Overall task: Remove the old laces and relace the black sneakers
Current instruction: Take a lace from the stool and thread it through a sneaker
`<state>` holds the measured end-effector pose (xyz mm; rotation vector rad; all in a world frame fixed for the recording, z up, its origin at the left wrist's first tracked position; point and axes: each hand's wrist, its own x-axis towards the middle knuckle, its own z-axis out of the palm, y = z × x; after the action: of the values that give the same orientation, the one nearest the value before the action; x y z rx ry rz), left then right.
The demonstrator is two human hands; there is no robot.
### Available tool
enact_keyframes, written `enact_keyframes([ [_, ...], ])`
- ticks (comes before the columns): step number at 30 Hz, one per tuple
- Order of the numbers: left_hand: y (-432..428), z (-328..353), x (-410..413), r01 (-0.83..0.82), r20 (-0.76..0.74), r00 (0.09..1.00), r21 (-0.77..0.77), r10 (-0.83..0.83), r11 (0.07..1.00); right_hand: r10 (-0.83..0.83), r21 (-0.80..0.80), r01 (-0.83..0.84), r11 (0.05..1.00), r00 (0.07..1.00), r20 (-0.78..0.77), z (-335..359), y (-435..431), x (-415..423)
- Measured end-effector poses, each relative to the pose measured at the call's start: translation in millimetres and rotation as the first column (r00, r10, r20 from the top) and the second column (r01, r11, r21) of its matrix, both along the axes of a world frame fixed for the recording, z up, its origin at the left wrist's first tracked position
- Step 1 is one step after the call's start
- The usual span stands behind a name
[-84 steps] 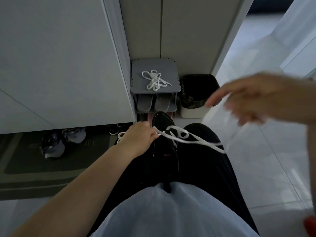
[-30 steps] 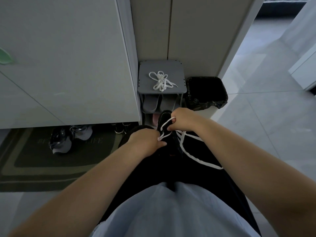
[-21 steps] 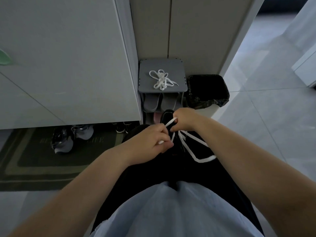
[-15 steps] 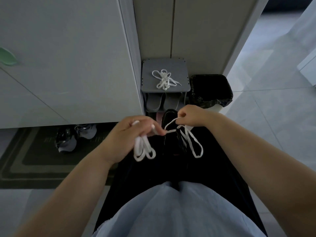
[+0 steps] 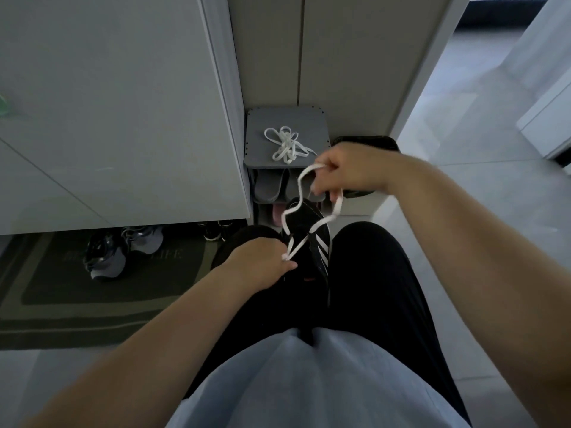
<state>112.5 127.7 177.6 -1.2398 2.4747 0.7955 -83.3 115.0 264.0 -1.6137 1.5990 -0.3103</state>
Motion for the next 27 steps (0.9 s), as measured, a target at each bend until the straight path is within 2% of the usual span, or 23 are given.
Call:
enact_keyframes([
  [2, 4, 4, -2, 0.104, 0.007, 0.995, -0.008, -0.104, 0.995, 0.034, 0.046, -0.028, 0.999, 0.989, -0.141, -27, -5, 8],
  [5, 8, 14, 3, 0.176, -0.067, 0.982, -0.003, -0.175, 0.984, 0.094, 0.095, -0.069, 0.993, 0.953, -0.289, -67, -5, 17],
  [7, 12, 24, 10, 0.240, -0.132, 0.963, 0.039, -0.233, 0.970, 0.093, 0.089, -0.068, 0.994, 0.943, -0.320, -87, -2, 19],
  [10, 23, 43, 20, 0.341, -0.234, 0.923, 0.122, -0.307, 0.932, 0.047, 0.090, -0.023, 0.996, 0.963, -0.265, -105, 1, 17],
  [13, 25, 65, 31, 0.315, -0.422, 0.882, 0.192, -0.211, 0.930, 0.014, 0.081, 0.003, 0.997, 0.979, -0.205, -112, 1, 14],
  [15, 18, 76, 36, 0.241, -0.539, 0.840, 0.271, -0.061, 0.932, -0.009, 0.066, 0.022, 0.998, 0.982, -0.188, -114, 0, 12],
  [18, 6, 79, 41, 0.081, -0.658, 0.724, 0.377, 0.206, 0.923, -0.036, 0.028, 0.041, 0.999, 0.985, -0.171, -115, 1, 9],
  [20, 0, 73, 45, -0.030, -0.655, 0.687, 0.407, 0.315, 0.913, -0.065, 0.003, 0.066, 0.998, 0.990, -0.126, -117, 3, 6],
  [21, -2, 69, 47, -0.070, -0.627, 0.702, 0.411, 0.338, 0.909, -0.086, -0.014, 0.085, 0.996, 0.991, -0.099, -117, 5, 5],
  [24, -4, 48, 43, -0.208, -0.424, 0.817, 0.413, 0.389, 0.887, -0.144, -0.076, 0.140, 0.987, 0.988, -0.049, -119, 4, 6],
  [27, -1, 20, 33, -0.283, -0.228, 0.890, 0.402, 0.395, 0.870, -0.187, -0.112, 0.183, 0.977, 0.982, -0.023, -118, 0, 10],
])
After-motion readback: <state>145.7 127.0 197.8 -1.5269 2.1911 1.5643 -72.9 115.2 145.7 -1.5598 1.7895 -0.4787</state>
